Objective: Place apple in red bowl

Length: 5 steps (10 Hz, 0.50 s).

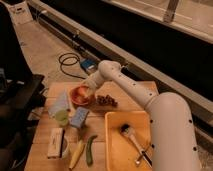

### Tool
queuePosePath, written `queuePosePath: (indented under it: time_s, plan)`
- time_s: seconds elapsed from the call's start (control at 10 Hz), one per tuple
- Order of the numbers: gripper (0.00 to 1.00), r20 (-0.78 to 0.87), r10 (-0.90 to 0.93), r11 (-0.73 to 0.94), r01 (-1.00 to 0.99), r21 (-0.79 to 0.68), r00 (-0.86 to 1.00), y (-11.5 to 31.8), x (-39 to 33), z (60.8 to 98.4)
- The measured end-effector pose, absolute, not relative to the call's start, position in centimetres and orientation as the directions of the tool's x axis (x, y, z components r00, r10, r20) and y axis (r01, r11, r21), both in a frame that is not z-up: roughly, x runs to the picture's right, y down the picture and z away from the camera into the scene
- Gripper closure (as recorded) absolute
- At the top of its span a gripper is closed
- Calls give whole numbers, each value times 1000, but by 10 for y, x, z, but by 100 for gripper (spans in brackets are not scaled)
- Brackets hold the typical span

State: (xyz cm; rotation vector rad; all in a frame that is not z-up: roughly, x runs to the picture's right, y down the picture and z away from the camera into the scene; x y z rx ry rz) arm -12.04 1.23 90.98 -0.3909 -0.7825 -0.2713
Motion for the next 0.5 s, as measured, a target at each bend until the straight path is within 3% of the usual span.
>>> queuePosePath:
  time_s: [0.5]
  plan:
    - [20,726,-76,894,369,-255,684,15,-119,913]
